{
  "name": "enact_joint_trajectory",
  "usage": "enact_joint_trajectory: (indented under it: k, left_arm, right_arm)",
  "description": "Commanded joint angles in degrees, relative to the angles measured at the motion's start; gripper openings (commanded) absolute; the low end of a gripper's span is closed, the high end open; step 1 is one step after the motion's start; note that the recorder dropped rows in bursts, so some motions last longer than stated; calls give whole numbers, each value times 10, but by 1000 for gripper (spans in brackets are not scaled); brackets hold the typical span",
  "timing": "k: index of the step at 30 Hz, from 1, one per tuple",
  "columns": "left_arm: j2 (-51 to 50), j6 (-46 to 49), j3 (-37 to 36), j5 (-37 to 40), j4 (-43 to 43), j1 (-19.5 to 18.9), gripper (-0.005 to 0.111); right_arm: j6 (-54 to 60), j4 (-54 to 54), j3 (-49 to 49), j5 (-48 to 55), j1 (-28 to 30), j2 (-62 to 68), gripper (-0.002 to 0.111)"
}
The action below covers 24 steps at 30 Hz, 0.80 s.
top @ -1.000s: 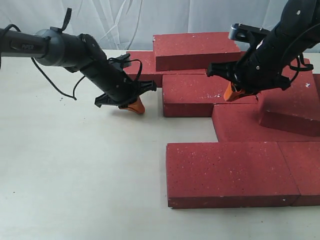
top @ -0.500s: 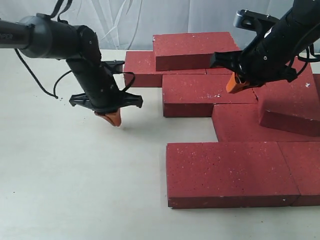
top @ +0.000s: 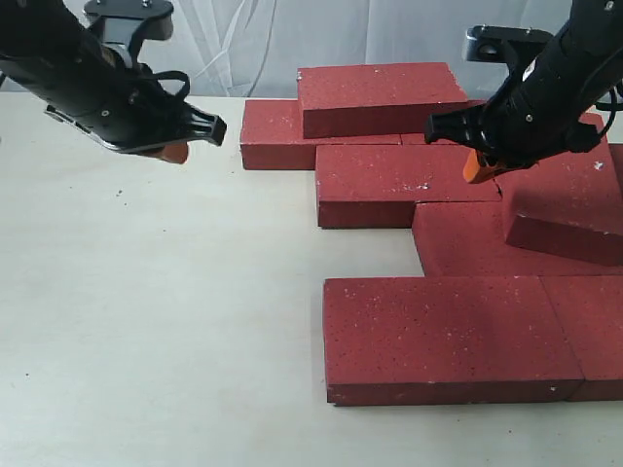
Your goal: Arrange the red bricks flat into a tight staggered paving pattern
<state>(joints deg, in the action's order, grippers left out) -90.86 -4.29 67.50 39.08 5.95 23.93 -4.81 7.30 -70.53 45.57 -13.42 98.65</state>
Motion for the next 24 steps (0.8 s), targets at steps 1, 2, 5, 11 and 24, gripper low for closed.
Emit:
enact_joint_trajectory:
  k: [1,2,5,11,24]
  left_arm:
    - [46,-2,-7,-17,15,2,0]
    - [56,-2,-7,-17,15,2,0]
    - [81,-2,-7,-19,8,2,0]
    - [115,-2,-7,-24,-11,2,0]
    - [117,-2,-7,-27,-11,2,0]
  right_arm:
    - [-28,-31,1,-18,16,-7,-1]
    - [-28,-31,1,-19,26,-7,-1]
    - [-29,-33,1,-23,63,-7,-1]
    - [-29,-41,1,-28,138,-6,-1]
    - [-28,-68,1,7,149,22,-1]
